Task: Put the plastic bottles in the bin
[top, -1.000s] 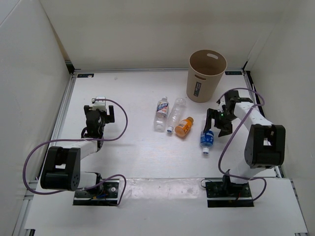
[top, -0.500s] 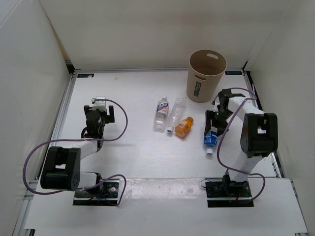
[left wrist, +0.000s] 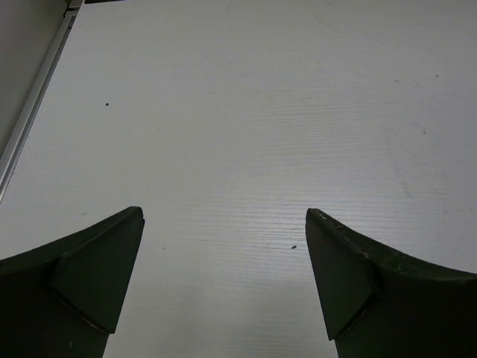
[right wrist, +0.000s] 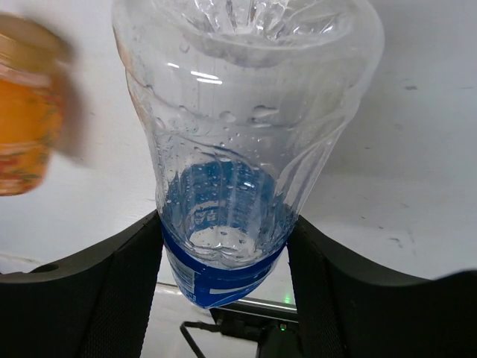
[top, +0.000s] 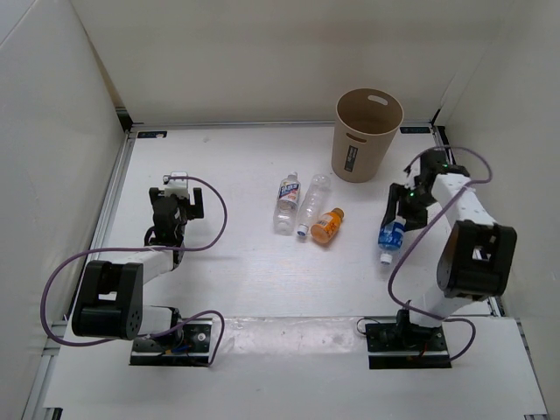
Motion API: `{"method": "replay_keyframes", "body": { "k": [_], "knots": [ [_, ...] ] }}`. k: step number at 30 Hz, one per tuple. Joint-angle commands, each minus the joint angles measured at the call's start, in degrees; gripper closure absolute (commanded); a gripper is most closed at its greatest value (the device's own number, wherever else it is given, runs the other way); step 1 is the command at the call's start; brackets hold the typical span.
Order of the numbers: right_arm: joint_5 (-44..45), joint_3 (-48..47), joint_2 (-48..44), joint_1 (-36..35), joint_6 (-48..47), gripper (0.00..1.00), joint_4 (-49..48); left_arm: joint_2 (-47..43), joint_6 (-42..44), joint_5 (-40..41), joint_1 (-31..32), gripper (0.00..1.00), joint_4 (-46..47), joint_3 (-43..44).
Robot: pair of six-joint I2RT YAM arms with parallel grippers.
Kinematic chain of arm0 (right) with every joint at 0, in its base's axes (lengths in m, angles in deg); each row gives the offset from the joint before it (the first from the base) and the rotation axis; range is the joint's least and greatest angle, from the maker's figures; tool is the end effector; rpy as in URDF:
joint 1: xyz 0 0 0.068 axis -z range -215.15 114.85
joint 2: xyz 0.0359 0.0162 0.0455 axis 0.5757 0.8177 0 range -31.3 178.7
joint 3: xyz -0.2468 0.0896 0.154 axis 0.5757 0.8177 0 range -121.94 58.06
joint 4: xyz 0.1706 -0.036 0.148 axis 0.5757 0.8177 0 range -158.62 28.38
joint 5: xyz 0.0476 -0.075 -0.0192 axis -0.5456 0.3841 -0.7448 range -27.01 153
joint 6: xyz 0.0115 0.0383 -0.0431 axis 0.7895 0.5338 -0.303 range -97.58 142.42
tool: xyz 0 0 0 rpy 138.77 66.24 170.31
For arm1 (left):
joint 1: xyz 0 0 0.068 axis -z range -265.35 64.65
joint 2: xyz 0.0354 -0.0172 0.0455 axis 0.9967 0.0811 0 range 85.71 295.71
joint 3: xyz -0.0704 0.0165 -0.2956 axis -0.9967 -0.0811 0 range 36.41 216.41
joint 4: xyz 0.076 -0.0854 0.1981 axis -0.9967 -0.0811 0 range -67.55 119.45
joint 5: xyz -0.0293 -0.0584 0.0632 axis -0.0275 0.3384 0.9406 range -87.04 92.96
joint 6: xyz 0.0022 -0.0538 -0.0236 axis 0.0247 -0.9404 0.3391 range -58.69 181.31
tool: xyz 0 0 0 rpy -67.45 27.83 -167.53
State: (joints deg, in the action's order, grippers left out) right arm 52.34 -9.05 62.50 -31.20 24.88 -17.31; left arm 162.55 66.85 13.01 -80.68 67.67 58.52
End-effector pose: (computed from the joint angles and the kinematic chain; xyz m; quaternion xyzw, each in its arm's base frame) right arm 0.2778 -0.0113 0.2555 0.0457 0.9892 0.0910 0.1053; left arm 0.2336 -0.0116 0.2326 0.0188 0.7997 0.0747 0.5954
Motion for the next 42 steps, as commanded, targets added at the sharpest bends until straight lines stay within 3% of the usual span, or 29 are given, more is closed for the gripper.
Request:
{"method": "replay_keyframes", "body": {
  "k": [1,7,13,18,28,32,33,37,39,40,42],
  "knots": [
    [-2.71,-7.13,-7.75,2.12,1.67,1.00,0.64,-0.37,-0.35,-0.02,-0.18,0.00,1.51,-0.49],
    [2.11,-23.31,-10.30,1.94,5.45,1.00,-3.75,-0.29,-0.44,-0.11,-0.27,0.00,1.33,-0.49],
    [4.42,-31.15,-10.74,2.21,6.59,1.00,-25.18,-0.29,-0.44,-0.11,-0.27,0.00,1.25,-0.40],
    [-0.31,-32.38,-6.37,0.63,6.77,1.00,-40.99,-0.46,-0.36,-0.11,-0.10,0.00,1.42,-0.49],
    [0.29,-47.40,10.33,-3.77,4.31,1.00,-43.84,-0.37,-0.36,-0.11,-0.27,0.00,1.42,-0.49],
    [0.63,-47.42,12.55,-5.60,4.05,1.00,-41.99,-0.46,-0.44,-0.20,-0.18,0.00,1.51,-0.66],
    [0.55,-46.37,12.46,-5.79,3.96,0.95,-42.08,-0.37,-0.36,-0.11,-0.27,0.00,1.42,-0.66],
    [-0.68,-43.02,11.58,-6.32,3.61,0.97,-40.85,-0.46,-0.35,-0.02,-0.18,0.00,1.42,-0.58],
    [-1.30,-42.40,11.49,-6.67,3.25,0.90,-39.80,-0.37,-0.53,-0.11,-0.18,0.00,1.51,-0.58],
    [-1.21,-42.40,11.49,-7.19,3.17,0.80,-38.84,-0.46,-0.53,-0.11,-0.27,0.00,1.51,-0.49],
    [-1.82,-42.14,11.49,-7.37,3.43,0.80,-37.16,-0.29,-0.53,-0.11,-0.27,0.00,1.51,-0.58]
  ]
}}
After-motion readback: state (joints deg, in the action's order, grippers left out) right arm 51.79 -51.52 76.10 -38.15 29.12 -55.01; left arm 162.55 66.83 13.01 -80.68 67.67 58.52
